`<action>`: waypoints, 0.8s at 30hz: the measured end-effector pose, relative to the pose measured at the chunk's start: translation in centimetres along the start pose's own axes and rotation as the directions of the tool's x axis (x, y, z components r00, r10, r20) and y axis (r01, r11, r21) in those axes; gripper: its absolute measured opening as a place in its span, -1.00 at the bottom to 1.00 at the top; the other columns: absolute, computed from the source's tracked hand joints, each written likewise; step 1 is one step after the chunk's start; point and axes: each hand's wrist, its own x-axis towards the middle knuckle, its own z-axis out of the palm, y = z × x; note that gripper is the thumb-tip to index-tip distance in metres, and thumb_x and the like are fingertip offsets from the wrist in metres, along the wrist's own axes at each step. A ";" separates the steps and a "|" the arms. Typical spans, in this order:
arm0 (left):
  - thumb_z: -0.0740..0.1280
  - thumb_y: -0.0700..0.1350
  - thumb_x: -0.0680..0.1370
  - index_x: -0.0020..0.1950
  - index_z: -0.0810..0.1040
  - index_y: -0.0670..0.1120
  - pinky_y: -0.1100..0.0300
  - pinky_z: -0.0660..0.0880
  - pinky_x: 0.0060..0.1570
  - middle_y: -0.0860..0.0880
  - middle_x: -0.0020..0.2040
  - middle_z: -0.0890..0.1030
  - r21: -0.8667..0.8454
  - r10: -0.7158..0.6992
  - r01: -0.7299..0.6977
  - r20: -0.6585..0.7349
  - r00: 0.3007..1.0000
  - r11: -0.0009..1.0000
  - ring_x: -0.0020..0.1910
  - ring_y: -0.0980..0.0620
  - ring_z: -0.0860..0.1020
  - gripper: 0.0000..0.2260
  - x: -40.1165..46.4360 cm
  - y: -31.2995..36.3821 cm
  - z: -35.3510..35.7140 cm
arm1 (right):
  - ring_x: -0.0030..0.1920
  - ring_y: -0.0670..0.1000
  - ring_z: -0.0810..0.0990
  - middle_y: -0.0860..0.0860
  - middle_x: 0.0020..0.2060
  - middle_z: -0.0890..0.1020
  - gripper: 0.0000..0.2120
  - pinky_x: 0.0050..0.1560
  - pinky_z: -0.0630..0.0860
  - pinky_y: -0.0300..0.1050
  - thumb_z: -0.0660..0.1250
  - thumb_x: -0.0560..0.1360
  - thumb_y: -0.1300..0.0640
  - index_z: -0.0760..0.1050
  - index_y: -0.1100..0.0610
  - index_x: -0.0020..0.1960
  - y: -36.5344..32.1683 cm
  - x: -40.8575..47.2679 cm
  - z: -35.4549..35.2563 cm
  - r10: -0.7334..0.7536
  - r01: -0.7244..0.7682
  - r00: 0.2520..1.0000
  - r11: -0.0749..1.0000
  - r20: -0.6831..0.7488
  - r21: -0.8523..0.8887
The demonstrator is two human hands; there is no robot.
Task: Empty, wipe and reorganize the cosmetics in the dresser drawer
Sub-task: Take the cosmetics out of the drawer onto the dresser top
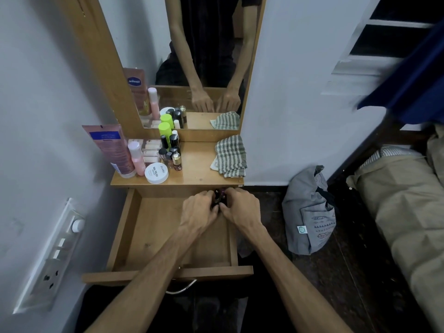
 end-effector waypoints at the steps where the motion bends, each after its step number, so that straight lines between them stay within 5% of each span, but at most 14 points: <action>1: 0.31 0.06 0.51 -0.03 0.51 -0.03 0.03 0.50 -0.19 0.00 -0.07 0.63 -0.001 0.001 -0.001 0.007 1.000 1.000 -0.10 -0.13 0.63 -0.82 0.1 -0.1 0.1 | 0.01 0.08 0.64 -0.01 -0.01 0.67 -0.75 -0.15 0.33 -0.12 0.41 0.50 -0.07 0.60 0.04 0.10 -0.1 0.1 0.1 -0.011 0.010 1.000 1.000 0.006 0.005; 9: 0.32 0.05 0.52 0.04 0.56 0.01 0.03 0.56 -0.13 0.04 -0.01 0.62 -0.044 -0.016 0.017 0.020 1.000 0.999 -0.04 -0.08 0.63 -0.83 0.1 -0.4 0.5 | 0.03 0.11 0.65 0.01 0.01 0.67 -0.80 -0.08 0.46 -0.08 0.36 0.54 -0.01 0.61 0.05 0.10 -0.2 0.4 0.3 0.002 -0.003 0.999 1.000 0.043 0.013; 15: 0.31 0.03 0.52 0.05 0.56 -0.02 0.01 0.54 -0.12 0.02 0.02 0.62 -0.070 -0.004 0.004 0.008 1.000 0.998 -0.02 -0.12 0.63 -0.81 -1.1 -0.3 0.3 | -0.04 0.07 0.62 0.00 -0.04 0.64 -0.85 -0.15 0.30 -0.15 0.37 0.53 0.01 0.62 0.07 0.00 -0.5 -0.4 -0.3 0.000 -0.001 0.997 1.000 0.073 0.015; 24: 0.37 0.06 0.43 -0.15 0.54 0.02 0.12 0.45 -0.26 0.10 -0.20 0.59 -0.144 0.026 -0.040 -0.093 0.995 0.989 -0.21 0.01 0.58 -0.86 -3.0 -2.0 -3.9 | -0.19 0.01 0.63 -0.08 -0.29 0.67 -0.84 -0.18 0.52 -0.11 0.38 0.38 -0.02 0.66 0.04 -0.15 -2.8 -0.9 -2.5 -0.007 0.004 0.999 0.997 0.049 0.077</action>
